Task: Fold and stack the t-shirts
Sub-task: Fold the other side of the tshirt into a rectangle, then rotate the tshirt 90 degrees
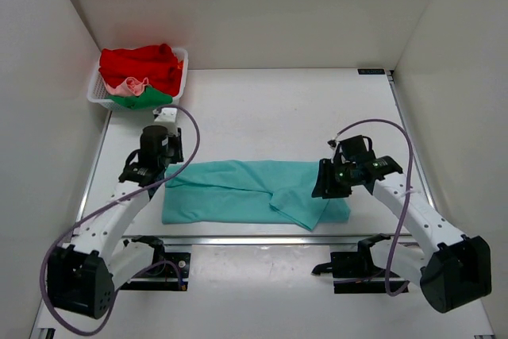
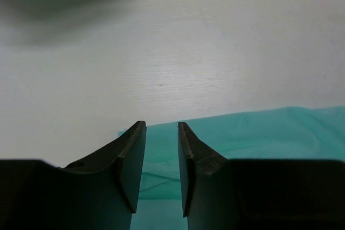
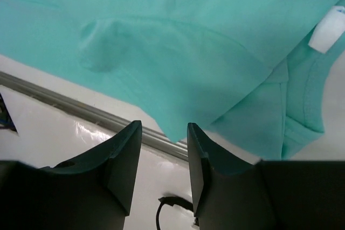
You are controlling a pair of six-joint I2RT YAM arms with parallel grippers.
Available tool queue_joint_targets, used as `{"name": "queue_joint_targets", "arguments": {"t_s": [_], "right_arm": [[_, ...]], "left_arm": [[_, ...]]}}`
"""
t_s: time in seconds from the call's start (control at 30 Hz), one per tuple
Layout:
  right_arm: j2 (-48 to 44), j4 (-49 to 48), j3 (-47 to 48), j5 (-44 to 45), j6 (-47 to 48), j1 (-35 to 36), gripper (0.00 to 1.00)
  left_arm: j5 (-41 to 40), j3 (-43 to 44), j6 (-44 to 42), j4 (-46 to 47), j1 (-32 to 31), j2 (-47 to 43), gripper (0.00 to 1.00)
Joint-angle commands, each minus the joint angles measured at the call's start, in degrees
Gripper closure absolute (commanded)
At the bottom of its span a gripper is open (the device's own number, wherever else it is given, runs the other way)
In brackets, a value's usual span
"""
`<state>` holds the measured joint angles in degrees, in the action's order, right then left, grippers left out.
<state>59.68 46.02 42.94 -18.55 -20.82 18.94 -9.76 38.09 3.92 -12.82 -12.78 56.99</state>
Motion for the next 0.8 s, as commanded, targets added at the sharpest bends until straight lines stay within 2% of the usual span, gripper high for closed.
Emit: {"name": "queue_joint_targets", "arguments": {"t_s": [0.0,0.1,0.13,0.27,0.43,0.5,0.57,0.6,0.67,0.7,0.77], "right_arm": [[3.9,-5.8,0.5,2.3,-2.1,-0.2,0.64],[7.7,-10.1,-1.7,4.0,-4.9,0.3,0.64],[9.0,-11.1,-2.5,5.3,-5.5,0.4,0.64],[14.2,-14.8,-4.9,6.5,-8.4,0.7,0.66],[24.5,-18.7,-1.3,6.9,-8.3,-2.3,0.67],[29.8,-18.7,4.0,8.0,-7.1,-3.2,0.66],[38.9,-17.3,12.3,8.0,-4.9,-3.9,0.66],[41.1,-16.3,18.7,8.3,-3.4,-4.8,0.65],[51.6,-14.6,34.3,7.3,-1.5,-5.8,0.65],[54.6,-12.4,39.0,6.0,0.7,-5.9,0.65],[66.2,-6.5,59.3,5.5,5.7,-6.1,0.63]], "left_arm": [[3.8,1.5,1.3,0.1,-3.3,6.1,0.61],[5.4,4.2,3.4,-2.1,-4.2,14.3,0.62],[5.7,5.5,5.1,-2.9,-5.2,17.4,0.66],[6.9,8.5,9.1,-4.9,-7.8,25.7,0.70],[10.5,10.7,13.9,-9.4,-11.6,33.2,0.76],[11.6,10.3,15.3,-10.5,-12.4,33.3,0.78],[12.3,10.1,16.5,-12.4,-13.3,33.0,0.79],[13.2,10.0,16.9,-13.9,-13.9,32.2,0.82],[15.1,10.4,19.2,-18.0,-14.6,32.4,0.85],[17.1,10.5,19.2,-19.4,-14.7,33.2,0.85],[21.1,11.8,18.2,-25.2,-16.7,35.2,0.89]]}}
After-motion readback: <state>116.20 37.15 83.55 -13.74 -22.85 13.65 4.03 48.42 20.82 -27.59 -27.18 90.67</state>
